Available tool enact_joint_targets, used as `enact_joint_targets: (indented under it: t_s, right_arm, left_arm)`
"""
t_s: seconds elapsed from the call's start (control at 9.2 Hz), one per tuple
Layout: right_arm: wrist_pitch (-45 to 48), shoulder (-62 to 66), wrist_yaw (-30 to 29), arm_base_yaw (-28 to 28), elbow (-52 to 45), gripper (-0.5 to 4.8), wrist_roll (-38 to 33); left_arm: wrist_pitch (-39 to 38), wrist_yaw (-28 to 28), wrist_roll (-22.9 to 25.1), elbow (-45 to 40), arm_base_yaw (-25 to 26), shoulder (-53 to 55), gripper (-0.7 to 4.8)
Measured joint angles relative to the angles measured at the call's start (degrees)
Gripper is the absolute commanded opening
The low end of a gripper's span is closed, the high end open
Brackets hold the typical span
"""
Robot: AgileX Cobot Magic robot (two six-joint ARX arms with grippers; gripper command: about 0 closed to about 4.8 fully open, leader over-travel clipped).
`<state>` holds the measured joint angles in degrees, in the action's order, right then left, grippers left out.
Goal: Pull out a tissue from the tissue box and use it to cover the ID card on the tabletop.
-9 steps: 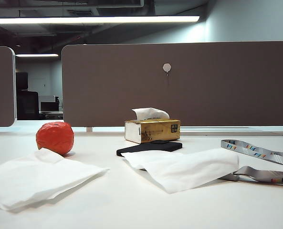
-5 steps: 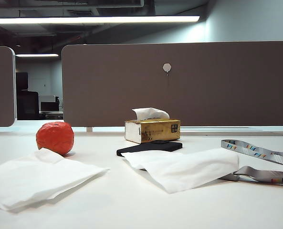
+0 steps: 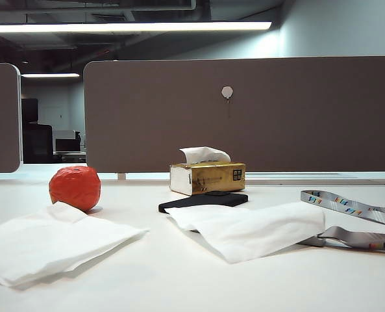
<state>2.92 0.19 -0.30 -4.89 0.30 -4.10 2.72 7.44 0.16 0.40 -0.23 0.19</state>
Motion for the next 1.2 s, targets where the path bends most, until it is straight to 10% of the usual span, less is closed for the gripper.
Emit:
enact_joint_targets:
  t_s: [1.2]
  right_arm:
    - [0.1, 0.0, -4.3, 0.0, 0.0, -0.04, 0.3]
  left_arm:
    - [0.0, 0.0, 0.0, 0.0, 0.0, 0.0, -0.06]
